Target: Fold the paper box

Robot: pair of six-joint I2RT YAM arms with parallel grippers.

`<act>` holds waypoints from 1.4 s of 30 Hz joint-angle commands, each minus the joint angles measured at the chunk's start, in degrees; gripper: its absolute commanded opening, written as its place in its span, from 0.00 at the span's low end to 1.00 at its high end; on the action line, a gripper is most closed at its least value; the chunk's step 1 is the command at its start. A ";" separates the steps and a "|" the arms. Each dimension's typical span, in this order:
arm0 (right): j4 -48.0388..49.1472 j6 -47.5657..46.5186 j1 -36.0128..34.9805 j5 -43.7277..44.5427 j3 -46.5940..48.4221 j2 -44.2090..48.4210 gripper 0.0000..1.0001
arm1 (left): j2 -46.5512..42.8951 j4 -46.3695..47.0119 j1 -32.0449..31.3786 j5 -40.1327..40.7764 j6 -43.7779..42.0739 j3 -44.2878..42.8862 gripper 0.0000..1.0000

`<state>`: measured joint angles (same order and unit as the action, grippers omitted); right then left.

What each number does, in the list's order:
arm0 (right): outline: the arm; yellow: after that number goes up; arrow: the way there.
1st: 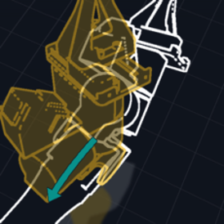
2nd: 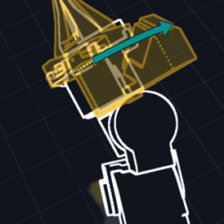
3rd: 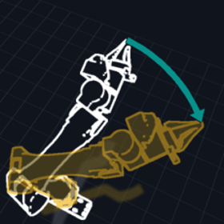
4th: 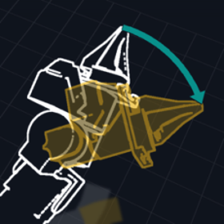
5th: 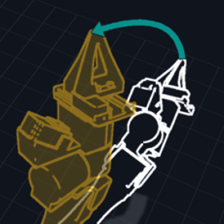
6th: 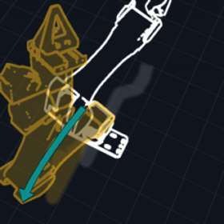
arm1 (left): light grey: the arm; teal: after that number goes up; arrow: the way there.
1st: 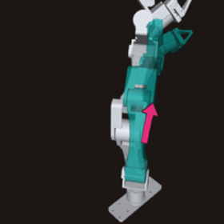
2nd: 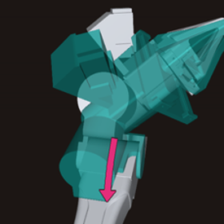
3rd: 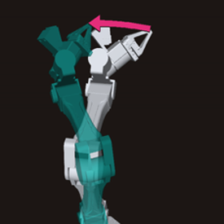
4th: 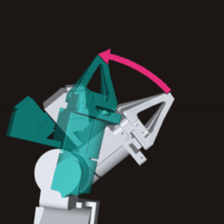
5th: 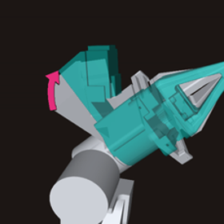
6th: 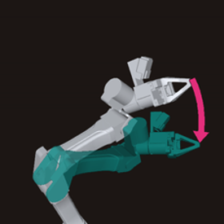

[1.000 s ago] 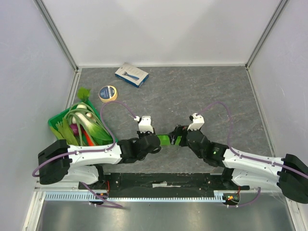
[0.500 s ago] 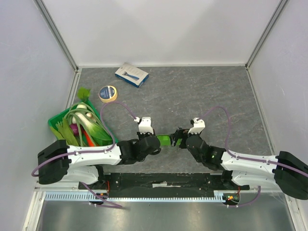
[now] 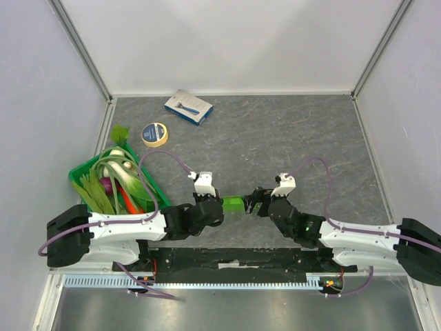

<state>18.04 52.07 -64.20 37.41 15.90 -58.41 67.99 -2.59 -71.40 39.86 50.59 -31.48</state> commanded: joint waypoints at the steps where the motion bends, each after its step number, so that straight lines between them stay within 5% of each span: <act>1: -12.93 0.23 -0.57 3.72 5.43 5.83 0.98 | 3.20 -4.18 -1.02 -0.92 -1.19 1.43 0.03; 8: -14.71 -6.18 -0.13 9.17 11.60 3.67 0.98 | 4.17 -4.79 -1.73 0.05 -0.05 0.99 0.02; 17: 6.90 -16.21 -0.31 9.26 4.41 -2.58 0.97 | 4.96 -7.60 -1.99 1.71 2.23 -0.50 0.02; 27: 14.30 -17.01 -3.03 12.60 -1.57 -6.62 0.96 | 6.72 -9.89 -3.05 3.47 3.29 -2.79 0.02; 30: 15.53 -16.39 -4.08 14.26 -3.32 -7.15 0.96 | 5.85 -10.07 -3.40 3.12 3.73 -2.27 0.10; 34: 17.46 -15.16 -5.75 16.20 -5.09 -9.52 0.96 | 2.52 -9.89 -3.92 2.60 4.34 -0.69 0.36; 37: 18.69 -13.85 -6.72 17.52 -6.32 -10.93 0.96 | -1.25 -9.98 -4.54 0.76 3.91 0.63 0.45; 42: 18.26 -13.05 -7.69 18.40 -7.11 -10.85 0.95 | -12.15 -10.77 -4.98 -6.97 2.33 4.23 0.48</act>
<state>40.42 39.03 -70.89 53.12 11.27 -68.14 64.18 -11.22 -75.94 38.44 52.60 -29.32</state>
